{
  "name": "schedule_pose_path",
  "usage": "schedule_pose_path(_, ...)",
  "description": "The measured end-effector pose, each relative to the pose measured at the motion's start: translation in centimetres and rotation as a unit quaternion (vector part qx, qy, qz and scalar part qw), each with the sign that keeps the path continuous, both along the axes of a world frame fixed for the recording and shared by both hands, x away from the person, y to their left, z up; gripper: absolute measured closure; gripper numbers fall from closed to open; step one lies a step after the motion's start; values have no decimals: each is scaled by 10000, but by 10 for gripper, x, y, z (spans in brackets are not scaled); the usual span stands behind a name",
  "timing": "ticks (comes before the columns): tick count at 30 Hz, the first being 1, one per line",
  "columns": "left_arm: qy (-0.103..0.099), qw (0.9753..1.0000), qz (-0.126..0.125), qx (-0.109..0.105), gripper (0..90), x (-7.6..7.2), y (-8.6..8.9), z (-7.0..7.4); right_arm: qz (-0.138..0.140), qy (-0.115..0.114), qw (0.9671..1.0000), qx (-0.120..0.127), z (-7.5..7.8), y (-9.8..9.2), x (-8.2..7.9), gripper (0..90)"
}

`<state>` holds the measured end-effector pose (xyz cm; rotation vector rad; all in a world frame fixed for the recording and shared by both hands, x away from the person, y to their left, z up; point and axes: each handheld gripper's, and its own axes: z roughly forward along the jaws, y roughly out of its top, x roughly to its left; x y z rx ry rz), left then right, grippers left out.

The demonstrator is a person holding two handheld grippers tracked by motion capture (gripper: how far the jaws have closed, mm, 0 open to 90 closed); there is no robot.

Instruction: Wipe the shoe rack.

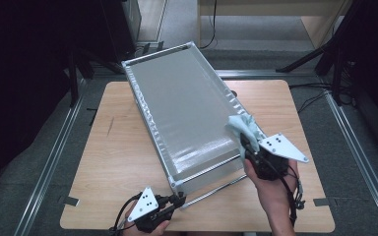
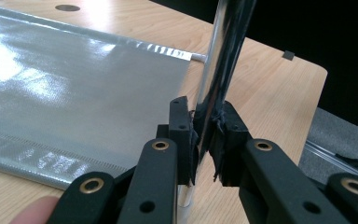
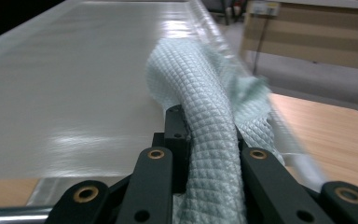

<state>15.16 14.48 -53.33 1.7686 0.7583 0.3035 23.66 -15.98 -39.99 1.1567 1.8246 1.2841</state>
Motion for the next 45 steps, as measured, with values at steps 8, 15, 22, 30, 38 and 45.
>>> schedule_pose_path(8, -83, 9999, -59, 52, 802, 3, -10, 0, 1709, 170, 9847, 292, -6, 70, -30, 800)
schedule_pose_path(15, -35, 9999, -164, 39, 801, 7, -11, 0, 1501, 12, 9885, 185, -6, 62, -29, 798)
schedule_pose_path(22, -18, 9999, -167, 37, 800, 8, -12, 1, 339, -24, 9975, 616, 3, -15, -12, 798)
schedule_pose_path(30, 27, 9999, -158, -9, 798, 9, -13, 1, 394, -9, 9976, 573, -1, -15, -19, 800)
schedule_pose_path(38, 56, 9999, -154, -31, 796, 9, -14, 0, 2107, -61, 9763, 493, -6, 58, -48, 798)
schedule_pose_path(45, 56, 9998, -202, -9, 795, 10, -13, 0, 1291, -151, 9904, 464, -4, 13, -41, 803)
